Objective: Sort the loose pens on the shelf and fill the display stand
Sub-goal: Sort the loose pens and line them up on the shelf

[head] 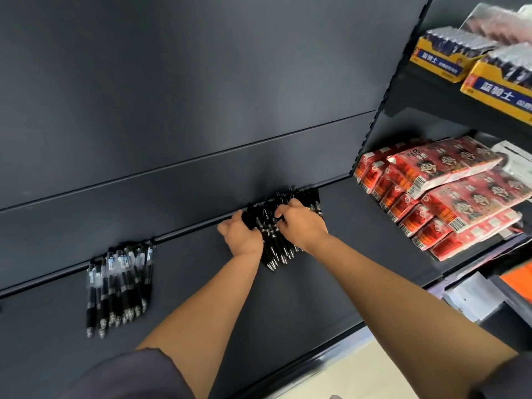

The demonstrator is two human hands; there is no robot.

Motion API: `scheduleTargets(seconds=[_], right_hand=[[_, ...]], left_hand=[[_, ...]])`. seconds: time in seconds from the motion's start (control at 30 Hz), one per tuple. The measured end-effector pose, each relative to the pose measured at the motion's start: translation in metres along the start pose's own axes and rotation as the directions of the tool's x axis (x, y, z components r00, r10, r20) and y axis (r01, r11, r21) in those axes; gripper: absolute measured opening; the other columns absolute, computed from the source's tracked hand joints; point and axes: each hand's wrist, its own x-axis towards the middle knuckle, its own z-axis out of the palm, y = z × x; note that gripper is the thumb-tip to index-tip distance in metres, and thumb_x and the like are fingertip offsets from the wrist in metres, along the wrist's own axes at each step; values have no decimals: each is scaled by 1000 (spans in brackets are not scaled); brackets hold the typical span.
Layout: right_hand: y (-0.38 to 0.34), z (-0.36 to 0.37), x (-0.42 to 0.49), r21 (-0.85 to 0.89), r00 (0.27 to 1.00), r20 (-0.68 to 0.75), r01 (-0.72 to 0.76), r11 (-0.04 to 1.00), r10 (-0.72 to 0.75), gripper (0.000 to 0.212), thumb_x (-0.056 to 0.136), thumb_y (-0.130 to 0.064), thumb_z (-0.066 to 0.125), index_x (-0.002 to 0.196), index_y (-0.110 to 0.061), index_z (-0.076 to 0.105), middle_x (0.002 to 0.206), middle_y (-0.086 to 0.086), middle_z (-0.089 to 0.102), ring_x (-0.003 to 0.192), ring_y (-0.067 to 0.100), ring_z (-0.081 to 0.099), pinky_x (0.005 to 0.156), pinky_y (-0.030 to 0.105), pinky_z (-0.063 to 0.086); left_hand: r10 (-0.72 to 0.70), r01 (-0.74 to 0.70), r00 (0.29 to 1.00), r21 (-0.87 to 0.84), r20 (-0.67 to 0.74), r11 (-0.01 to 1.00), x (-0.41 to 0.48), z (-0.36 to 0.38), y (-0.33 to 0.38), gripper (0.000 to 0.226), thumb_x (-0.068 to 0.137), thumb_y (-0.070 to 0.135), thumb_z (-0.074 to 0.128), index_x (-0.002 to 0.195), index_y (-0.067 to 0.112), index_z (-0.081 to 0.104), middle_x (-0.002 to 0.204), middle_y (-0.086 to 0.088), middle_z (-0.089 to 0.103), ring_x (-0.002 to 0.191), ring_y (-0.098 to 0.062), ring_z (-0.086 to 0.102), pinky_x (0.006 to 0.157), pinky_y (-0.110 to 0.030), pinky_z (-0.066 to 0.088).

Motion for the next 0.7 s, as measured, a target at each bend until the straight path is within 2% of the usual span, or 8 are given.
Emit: scheduleTargets(seconds=[0.07,0.13,0.27,0.37,0.5,0.6,0.7], right_hand=[[-1,1,-1,3,1000,5,2,1000,-2,30,96,-22,46,125,-18,54,122,7,47,95,30,59,66,32,41],[-1,0,-2,12,1000,0,-5,1000,5,29,96,-21,46,124,-18,54,122,7,47,94,30,59,66,32,41],[-3,0,-6,11,1000,-11,-5,1000,5,29,96,-20,46,123,-18,56,121,8,48,94,30,59,67,33,43],[-5,-1,-9,4,1000,-15,-4,1000,4,29,96,-19,45,123,-18,55,122,8,47,92,31,60,65,32,42],[-16,-3,-13,-99,999,-34,18,995,-22,32,96,-20,44,126,-18,54,123,8,46,105,32,53,73,36,44],[-35,-3,-16,-246,992,-69,85,965,-105,31,95,-24,46,124,-18,55,121,8,48,112,32,48,84,41,43],[-60,-4,-18,-280,982,-73,146,949,-173,30,95,-26,46,122,-18,56,121,7,49,113,31,48,84,39,42]], left_hand=[[-114,113,993,-8,-25,994,0,-2,-1,59,87,-1,56,140,15,37,133,-14,28,110,-28,48,102,-31,42],[-179,179,984,-9,21,984,-1,-3,-3,61,87,-2,54,142,15,33,135,-15,31,115,-31,48,100,-37,45],[-110,125,978,-76,175,989,-7,-5,-5,59,87,-5,51,141,13,36,136,-12,40,119,-25,47,103,-32,41],[-95,101,970,-17,225,995,-8,-12,-5,61,88,-3,53,143,14,32,141,-11,38,124,-24,44,105,-30,38],[42,-97,963,198,266,975,-11,-35,-8,43,90,4,52,132,13,47,136,-10,44,123,-23,46,100,-26,36],[187,-301,932,375,311,877,-11,-62,-11,29,92,11,51,120,15,57,129,-7,49,118,-22,49,95,-29,40],[257,-394,910,483,326,782,-8,-92,-10,23,93,16,50,113,18,59,123,-4,50,113,-22,51,93,-35,45]])
